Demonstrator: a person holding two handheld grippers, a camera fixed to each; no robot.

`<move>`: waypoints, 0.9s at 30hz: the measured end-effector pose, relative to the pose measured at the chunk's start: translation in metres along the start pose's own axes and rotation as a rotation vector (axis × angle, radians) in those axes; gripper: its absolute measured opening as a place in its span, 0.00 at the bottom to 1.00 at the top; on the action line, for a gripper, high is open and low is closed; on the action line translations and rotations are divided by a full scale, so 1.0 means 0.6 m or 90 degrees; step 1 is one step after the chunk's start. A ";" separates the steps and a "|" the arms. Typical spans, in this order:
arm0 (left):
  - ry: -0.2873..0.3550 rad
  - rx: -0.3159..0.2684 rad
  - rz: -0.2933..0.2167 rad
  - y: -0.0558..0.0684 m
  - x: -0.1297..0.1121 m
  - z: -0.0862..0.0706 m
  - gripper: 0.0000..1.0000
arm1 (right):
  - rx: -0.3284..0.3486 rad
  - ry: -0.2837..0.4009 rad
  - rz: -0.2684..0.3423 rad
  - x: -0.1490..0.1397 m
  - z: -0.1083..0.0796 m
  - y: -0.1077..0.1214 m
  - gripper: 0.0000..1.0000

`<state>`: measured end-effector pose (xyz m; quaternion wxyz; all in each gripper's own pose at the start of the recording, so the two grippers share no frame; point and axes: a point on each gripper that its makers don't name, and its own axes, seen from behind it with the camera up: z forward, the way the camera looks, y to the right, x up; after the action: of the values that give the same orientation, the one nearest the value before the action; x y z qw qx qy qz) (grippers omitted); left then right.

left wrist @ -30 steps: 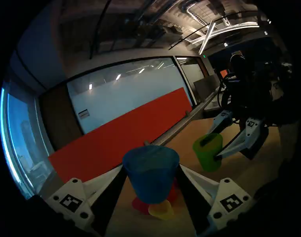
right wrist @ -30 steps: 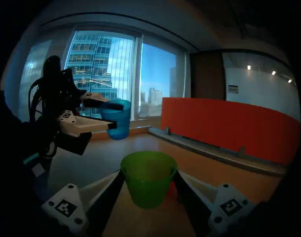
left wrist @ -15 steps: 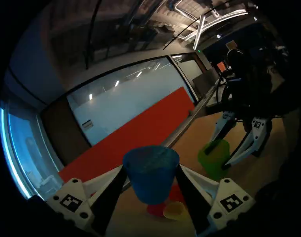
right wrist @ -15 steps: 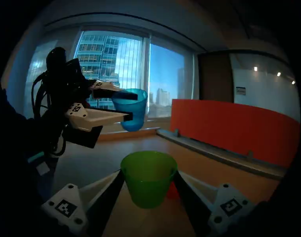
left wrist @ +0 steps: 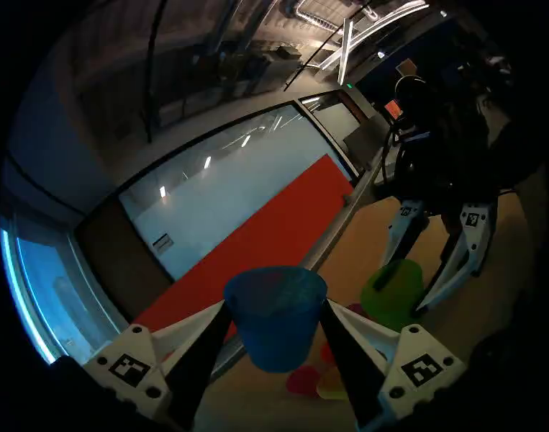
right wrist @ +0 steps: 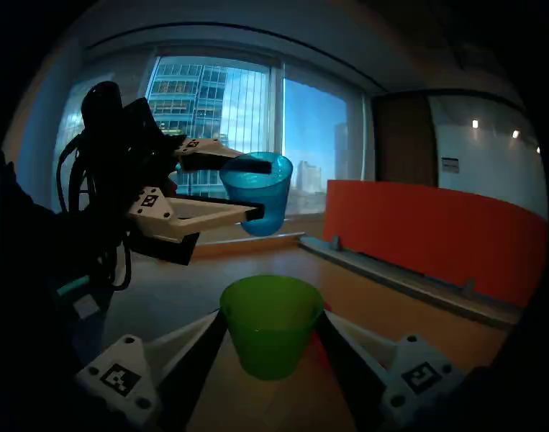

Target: Pour water

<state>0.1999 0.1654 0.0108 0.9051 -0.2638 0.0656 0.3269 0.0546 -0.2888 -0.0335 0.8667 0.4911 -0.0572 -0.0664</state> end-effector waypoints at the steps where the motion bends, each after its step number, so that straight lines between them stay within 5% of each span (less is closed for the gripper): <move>1: 0.002 0.000 0.006 -0.001 0.001 0.001 0.85 | 0.001 0.000 0.000 0.000 0.002 0.000 0.90; 27: 0.020 -0.001 0.124 -0.008 0.029 0.027 0.85 | 0.026 0.010 -0.001 0.008 0.036 -0.002 0.90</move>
<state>0.2156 0.1806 0.0217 0.8674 -0.2622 0.1048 0.4096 0.0558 -0.3084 -0.0235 0.8566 0.5096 -0.0515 -0.0625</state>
